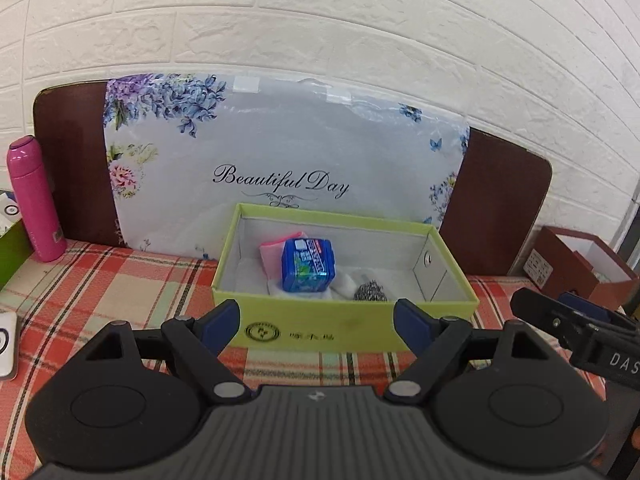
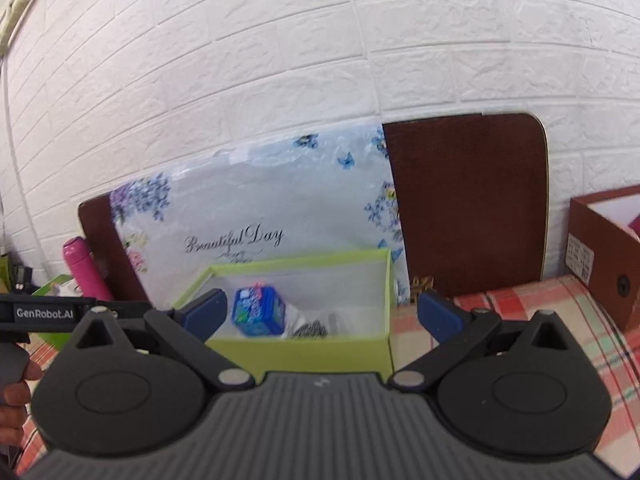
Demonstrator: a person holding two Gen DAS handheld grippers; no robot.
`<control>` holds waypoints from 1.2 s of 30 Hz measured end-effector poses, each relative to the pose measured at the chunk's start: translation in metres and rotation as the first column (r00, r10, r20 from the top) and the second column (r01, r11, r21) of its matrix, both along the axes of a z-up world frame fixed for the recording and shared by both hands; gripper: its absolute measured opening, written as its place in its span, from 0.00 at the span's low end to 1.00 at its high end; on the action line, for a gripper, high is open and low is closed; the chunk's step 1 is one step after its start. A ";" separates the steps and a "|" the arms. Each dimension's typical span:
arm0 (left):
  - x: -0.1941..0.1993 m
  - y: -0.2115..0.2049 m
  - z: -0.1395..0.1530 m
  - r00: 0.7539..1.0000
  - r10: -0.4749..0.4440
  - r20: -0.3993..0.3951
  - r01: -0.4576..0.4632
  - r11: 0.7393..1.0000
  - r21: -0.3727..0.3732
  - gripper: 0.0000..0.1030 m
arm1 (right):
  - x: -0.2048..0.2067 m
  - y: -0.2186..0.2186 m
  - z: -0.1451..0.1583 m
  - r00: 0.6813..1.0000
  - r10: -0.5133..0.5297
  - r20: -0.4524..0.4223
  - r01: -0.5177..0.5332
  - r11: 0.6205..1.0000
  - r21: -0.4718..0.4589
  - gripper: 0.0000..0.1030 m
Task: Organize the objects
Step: 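Return both tools to the pile of items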
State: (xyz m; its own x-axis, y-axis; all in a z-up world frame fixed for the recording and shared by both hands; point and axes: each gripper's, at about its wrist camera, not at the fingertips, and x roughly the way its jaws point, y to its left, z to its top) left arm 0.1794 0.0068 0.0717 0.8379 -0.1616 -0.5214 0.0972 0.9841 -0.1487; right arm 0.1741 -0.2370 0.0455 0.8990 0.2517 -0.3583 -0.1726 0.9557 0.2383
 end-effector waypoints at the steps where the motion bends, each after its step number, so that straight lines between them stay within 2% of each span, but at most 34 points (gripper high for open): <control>1: -0.010 0.000 -0.004 1.000 0.002 -0.007 -0.002 1.000 0.006 0.85 | -0.008 0.000 -0.003 1.000 0.003 -0.010 -0.003 1.000 0.007 1.00; 7: -0.052 -0.002 -0.032 0.997 0.016 -0.074 -0.016 1.000 -0.002 0.85 | -0.053 0.001 -0.029 0.996 0.003 -0.094 0.003 0.998 0.063 1.00; 12: -0.074 -0.002 -0.051 0.993 0.039 -0.114 -0.035 0.999 0.040 0.85 | -0.083 0.004 -0.053 0.989 -0.022 -0.144 0.027 0.999 0.037 1.00; 20: -0.094 0.010 -0.072 0.981 0.066 -0.181 -0.060 0.998 0.034 0.85 | -0.110 0.012 -0.077 0.979 -0.029 -0.199 0.031 0.999 0.007 1.00; 26: -0.105 0.024 -0.080 0.975 0.088 -0.206 -0.084 0.996 0.030 0.85 | -0.120 0.023 -0.079 0.980 0.001 -0.201 -0.007 1.000 -0.026 1.00; 31: -0.112 0.043 -0.083 0.971 0.111 -0.213 -0.108 0.994 0.022 0.85 | -0.125 0.033 -0.071 0.990 0.022 -0.140 -0.026 0.999 -0.024 1.00; 36: -0.113 0.065 -0.085 0.967 0.137 -0.216 -0.139 0.990 0.005 0.85 | -0.129 0.061 -0.063 0.979 0.170 -0.114 -0.173 0.985 -0.016 1.00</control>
State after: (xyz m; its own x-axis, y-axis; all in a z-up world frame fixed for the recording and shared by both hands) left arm 0.0661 0.0716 -0.0134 0.7206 -0.0584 -0.6908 -0.0747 0.9841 -0.1612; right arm 0.0453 -0.1761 -0.0170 0.7973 0.3879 -0.4624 -0.3080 0.9203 0.2411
